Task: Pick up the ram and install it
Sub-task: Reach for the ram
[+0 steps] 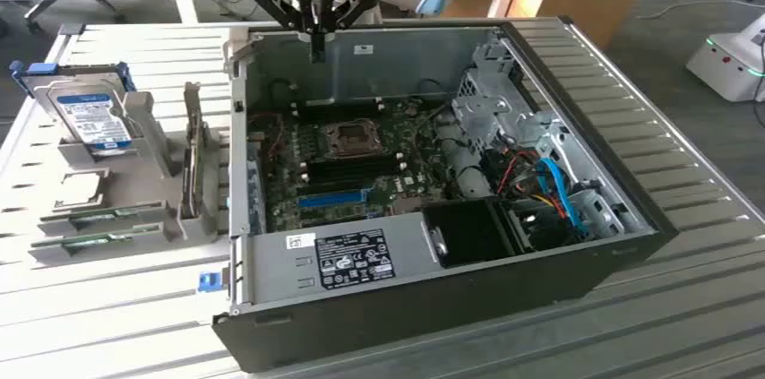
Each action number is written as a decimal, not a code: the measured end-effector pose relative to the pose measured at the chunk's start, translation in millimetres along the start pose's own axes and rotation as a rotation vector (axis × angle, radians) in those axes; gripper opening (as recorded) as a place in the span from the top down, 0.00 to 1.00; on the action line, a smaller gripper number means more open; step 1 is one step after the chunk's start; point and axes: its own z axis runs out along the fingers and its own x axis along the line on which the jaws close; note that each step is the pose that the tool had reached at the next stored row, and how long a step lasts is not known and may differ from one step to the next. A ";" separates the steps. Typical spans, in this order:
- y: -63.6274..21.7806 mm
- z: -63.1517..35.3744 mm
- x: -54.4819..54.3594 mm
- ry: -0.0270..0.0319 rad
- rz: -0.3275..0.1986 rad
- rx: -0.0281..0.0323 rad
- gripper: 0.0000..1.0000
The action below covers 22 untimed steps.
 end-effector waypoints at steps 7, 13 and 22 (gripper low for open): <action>0.0 0.0 0.0 0.0000 0.000 -0.0001 0.89; 0.0 0.1 0.8 -0.0001 0.000 -0.0002 0.89; -1.3 -0.5 17.0 0.0000 0.000 0.0000 0.89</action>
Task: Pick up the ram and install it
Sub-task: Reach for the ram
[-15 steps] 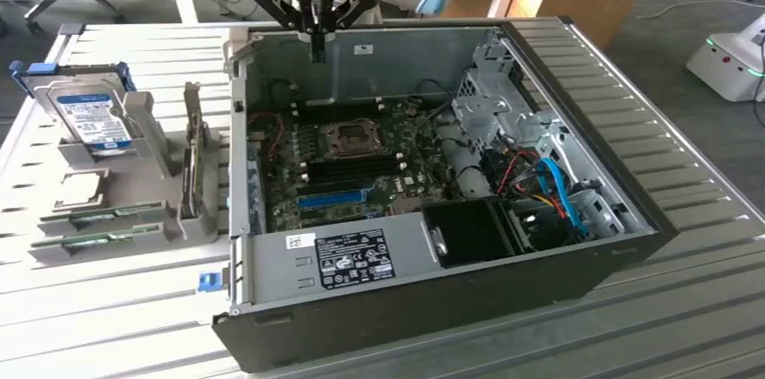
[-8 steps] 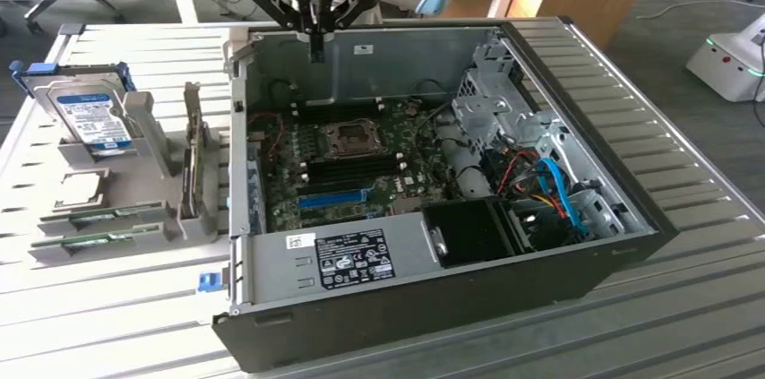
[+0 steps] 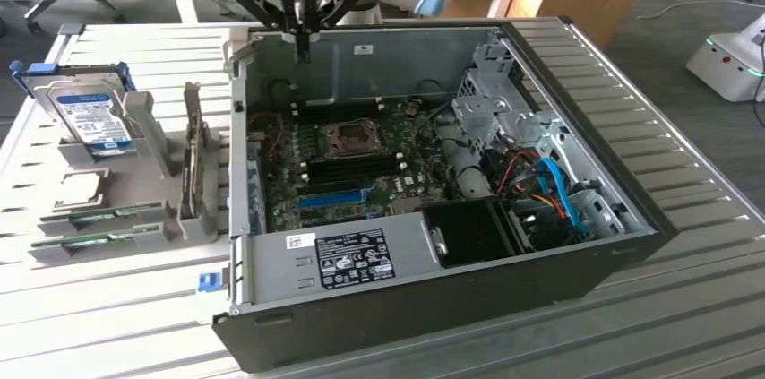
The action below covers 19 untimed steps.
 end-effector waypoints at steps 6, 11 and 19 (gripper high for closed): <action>-1.1 -0.4 15.2 0.0000 0.000 0.0000 0.89; -2.1 -0.7 28.3 0.0000 0.000 0.0000 0.89; -3.4 -1.2 46.5 0.0000 0.000 -0.0001 0.89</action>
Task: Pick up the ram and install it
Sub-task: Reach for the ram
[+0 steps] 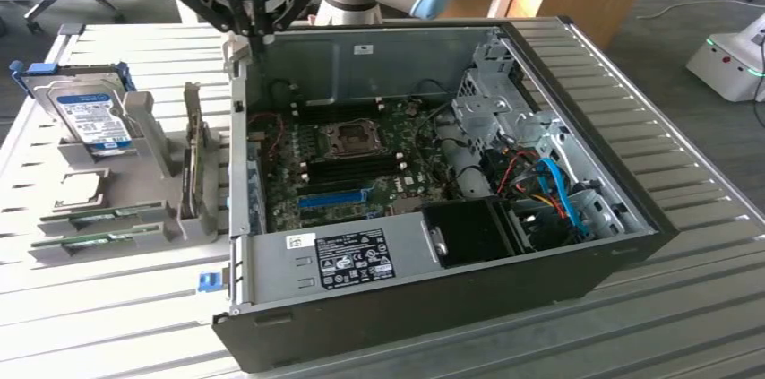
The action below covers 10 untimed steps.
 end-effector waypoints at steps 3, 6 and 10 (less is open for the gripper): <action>-0.5 -0.2 7.2 0.0000 0.000 0.0001 0.89; -1.0 -0.3 13.8 -0.0001 0.000 0.0000 0.89; -1.5 -0.5 20.3 -0.0001 0.000 0.0000 0.89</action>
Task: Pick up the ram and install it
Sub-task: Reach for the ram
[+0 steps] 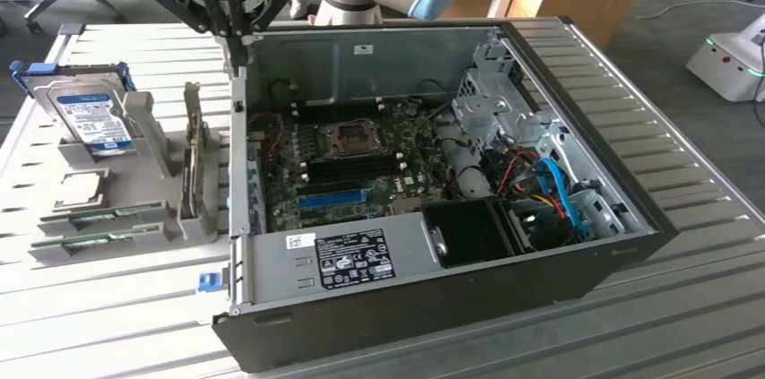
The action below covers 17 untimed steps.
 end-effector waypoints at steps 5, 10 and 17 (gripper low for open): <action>-0.6 -0.1 8.1 0.0000 0.000 0.0000 0.89; -1.5 -0.4 20.6 0.0001 0.000 0.0001 0.89; -2.7 -0.5 36.3 0.0000 0.000 0.0000 0.89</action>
